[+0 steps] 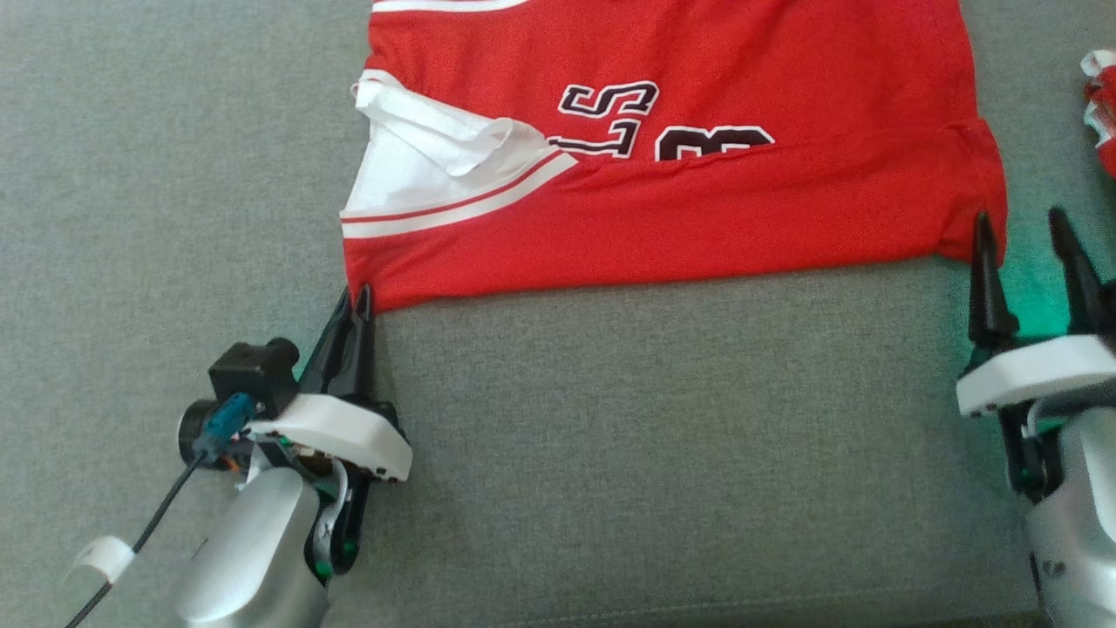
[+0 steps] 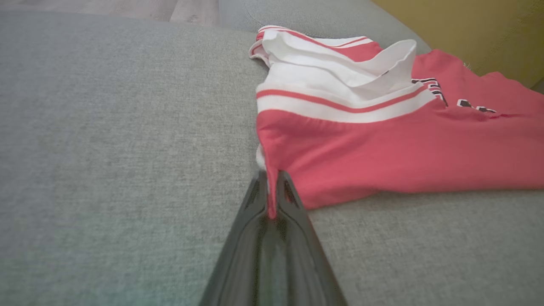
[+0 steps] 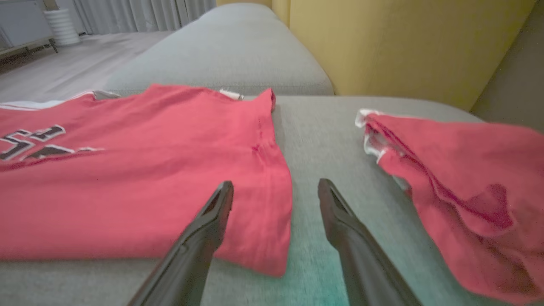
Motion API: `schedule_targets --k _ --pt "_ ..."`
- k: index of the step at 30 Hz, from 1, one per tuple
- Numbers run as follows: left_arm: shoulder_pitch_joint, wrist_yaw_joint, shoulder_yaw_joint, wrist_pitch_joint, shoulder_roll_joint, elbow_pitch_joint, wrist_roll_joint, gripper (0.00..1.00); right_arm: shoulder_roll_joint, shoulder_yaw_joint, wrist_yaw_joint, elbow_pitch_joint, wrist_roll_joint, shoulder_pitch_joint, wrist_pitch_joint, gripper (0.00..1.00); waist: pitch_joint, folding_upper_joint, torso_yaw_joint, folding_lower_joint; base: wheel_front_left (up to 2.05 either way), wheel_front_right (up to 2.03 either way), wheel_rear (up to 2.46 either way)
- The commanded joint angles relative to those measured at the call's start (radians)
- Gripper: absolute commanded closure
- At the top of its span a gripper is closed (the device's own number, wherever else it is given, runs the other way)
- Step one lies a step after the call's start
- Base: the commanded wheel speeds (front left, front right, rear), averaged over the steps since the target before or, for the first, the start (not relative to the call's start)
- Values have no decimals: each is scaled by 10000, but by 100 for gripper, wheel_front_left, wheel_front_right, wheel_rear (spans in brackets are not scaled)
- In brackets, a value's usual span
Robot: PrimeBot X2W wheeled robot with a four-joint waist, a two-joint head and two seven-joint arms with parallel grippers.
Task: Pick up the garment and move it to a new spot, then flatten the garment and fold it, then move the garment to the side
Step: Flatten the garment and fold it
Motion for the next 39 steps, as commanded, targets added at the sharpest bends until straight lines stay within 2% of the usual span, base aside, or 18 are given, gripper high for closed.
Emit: schedule_targets --k 1,8,10,11,17,23,30,33,38,39 --pt "16 -40 203 -67 249 -198 -27 100 -29 36 -7 81 26 162 -106 0 -72 0 49 0 0 0 0" --pt "252 -80 209 -314 371 -422 -67 100 152 -68 -7 1794 -30 -348 343 1 -333 0 288 0 0 0 0" --pt "310 -62 216 -363 404 -471 -71 100 172 142 -7 2051 164 -416 501 62 -419 0 345 0 0 0 0" --pt "341 -50 218 -385 428 -490 -68 100 144 275 -7 2139 253 -431 543 100 -470 0 368 0 0 0 0" --pt "608 -8 195 -498 582 -629 -35 100 -120 697 -7 2474 710 -355 555 100 -796 0 455 0 0 0 0" --pt "1286 177 84 -657 762 -1015 82 100 -690 1109 -7 2417 1014 166 449 100 -1356 0 654 0 0 0 0" --pt "2742 470 -250 -582 715 -1843 -17 100 -1669 1323 -7 1478 1584 1790 650 100 -1876 0 898 0 0 0 0" --pt "3372 551 -412 -447 705 -2194 -127 100 -1813 1279 -7 873 1834 2603 814 100 -1986 0 930 0 0 0 0" --pt "3903 622 -555 -181 768 -2642 -277 100 -1698 896 -7 25 2014 3569 1197 100 -2006 0 908 0 0 0 0" --pt "3929 616 -537 -167 790 -2697 -316 100 -1636 797 -7 -104 2000 3642 1266 60 -1984 0 865 0 0 0 0"
